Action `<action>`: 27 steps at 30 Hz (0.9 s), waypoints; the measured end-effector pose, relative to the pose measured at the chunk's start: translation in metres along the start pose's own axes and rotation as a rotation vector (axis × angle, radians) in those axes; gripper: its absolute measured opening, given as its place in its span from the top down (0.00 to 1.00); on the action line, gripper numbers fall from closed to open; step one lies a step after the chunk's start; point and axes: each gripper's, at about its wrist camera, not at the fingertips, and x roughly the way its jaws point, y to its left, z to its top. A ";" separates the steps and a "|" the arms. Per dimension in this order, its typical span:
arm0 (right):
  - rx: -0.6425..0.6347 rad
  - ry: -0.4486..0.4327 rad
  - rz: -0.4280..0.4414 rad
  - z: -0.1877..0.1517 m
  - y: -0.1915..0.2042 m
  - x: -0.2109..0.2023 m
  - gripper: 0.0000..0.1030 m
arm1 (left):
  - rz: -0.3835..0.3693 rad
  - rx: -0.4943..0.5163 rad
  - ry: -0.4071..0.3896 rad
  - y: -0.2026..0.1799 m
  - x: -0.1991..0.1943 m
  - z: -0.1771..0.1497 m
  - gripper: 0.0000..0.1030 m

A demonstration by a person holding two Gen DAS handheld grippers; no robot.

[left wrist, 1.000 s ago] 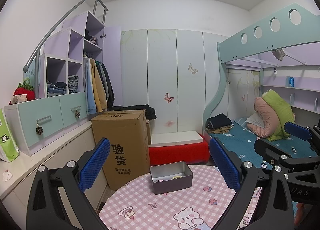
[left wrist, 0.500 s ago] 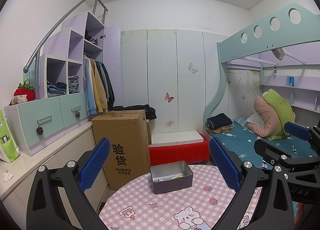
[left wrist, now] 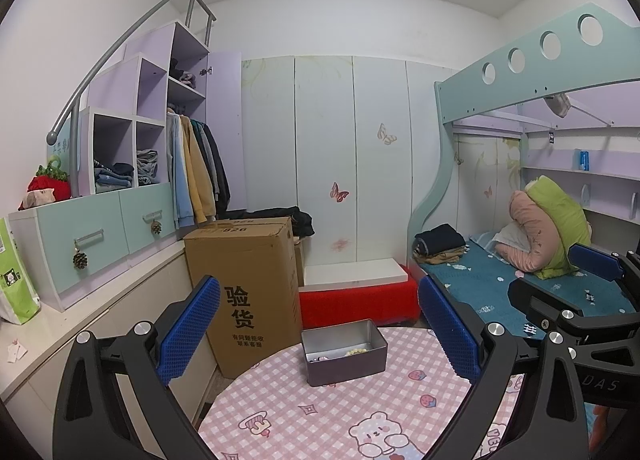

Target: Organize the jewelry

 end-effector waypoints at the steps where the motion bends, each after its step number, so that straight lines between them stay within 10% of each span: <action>1: 0.000 0.000 0.000 -0.001 0.000 0.000 0.12 | 0.000 0.000 0.000 0.000 0.000 0.000 0.07; 27: 0.003 0.005 0.003 -0.002 0.003 -0.001 0.12 | -0.001 0.002 0.007 0.005 0.001 0.000 0.07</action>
